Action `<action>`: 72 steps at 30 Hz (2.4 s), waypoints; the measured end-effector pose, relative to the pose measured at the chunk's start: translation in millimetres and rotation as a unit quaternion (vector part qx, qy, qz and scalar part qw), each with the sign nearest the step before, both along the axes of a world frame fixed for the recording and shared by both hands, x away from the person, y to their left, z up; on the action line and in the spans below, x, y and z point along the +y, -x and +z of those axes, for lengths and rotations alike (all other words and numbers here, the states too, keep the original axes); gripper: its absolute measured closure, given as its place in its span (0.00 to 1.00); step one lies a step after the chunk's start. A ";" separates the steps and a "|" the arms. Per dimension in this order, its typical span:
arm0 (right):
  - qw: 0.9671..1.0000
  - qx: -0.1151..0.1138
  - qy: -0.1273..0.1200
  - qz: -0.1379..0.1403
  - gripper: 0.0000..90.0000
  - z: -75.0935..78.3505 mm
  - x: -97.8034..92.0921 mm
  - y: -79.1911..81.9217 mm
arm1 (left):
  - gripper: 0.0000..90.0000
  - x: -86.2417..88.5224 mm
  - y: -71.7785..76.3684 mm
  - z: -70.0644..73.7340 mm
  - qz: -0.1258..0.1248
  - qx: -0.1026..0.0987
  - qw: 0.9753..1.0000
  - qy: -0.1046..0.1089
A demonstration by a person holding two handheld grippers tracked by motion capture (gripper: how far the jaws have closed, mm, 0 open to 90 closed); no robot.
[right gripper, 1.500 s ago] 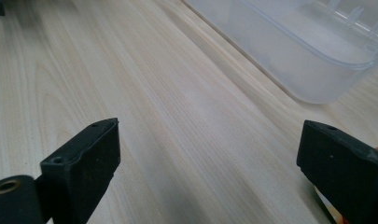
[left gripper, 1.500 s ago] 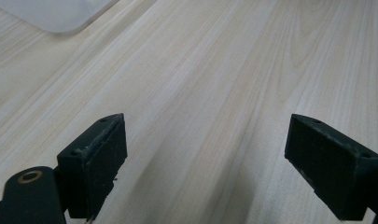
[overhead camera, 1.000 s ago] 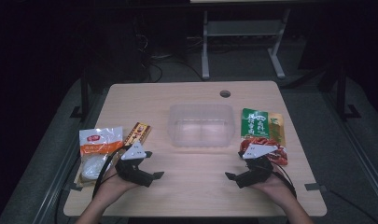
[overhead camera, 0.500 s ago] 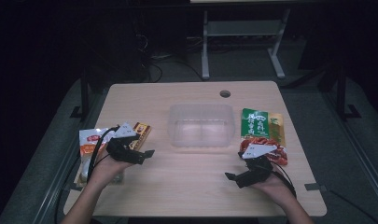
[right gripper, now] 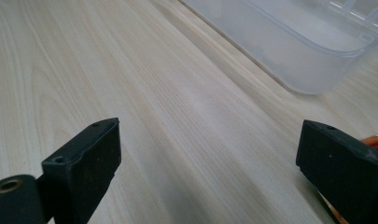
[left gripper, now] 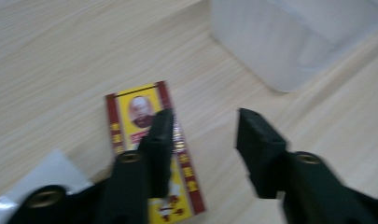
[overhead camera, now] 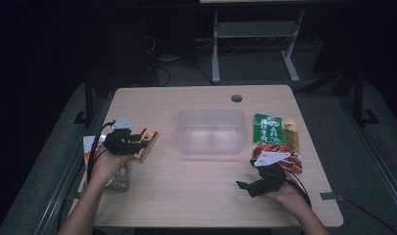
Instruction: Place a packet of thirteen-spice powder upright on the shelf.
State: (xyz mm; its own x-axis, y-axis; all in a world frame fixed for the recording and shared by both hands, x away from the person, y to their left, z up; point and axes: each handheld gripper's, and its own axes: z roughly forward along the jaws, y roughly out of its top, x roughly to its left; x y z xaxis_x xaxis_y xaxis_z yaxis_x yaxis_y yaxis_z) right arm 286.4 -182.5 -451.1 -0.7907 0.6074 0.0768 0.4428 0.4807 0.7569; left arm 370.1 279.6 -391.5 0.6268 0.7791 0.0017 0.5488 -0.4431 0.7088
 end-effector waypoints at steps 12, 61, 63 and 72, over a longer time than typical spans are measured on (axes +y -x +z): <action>1.000 -0.003 -0.001 0.003 0.07 -0.2 -1.3 -0.8 | 1.00 17.0 -32.0 -20.0 0.066 0.031 0.996 -0.059; 1.000 0.001 -0.002 0.008 0.07 0.5 -0.6 0.2 | 1.00 -1.4 -34.1 -37.0 0.015 0.049 0.998 -0.032; 1.000 0.000 -0.002 0.008 0.07 0.5 -1.2 0.1 | 0.99 4.2 -25.2 -29.1 0.011 0.043 0.999 -0.011; 1.000 0.002 -0.002 0.005 0.07 0.8 -2.1 1.1 | 0.52 6.8 24.8 -25.3 -0.032 0.047 0.998 0.022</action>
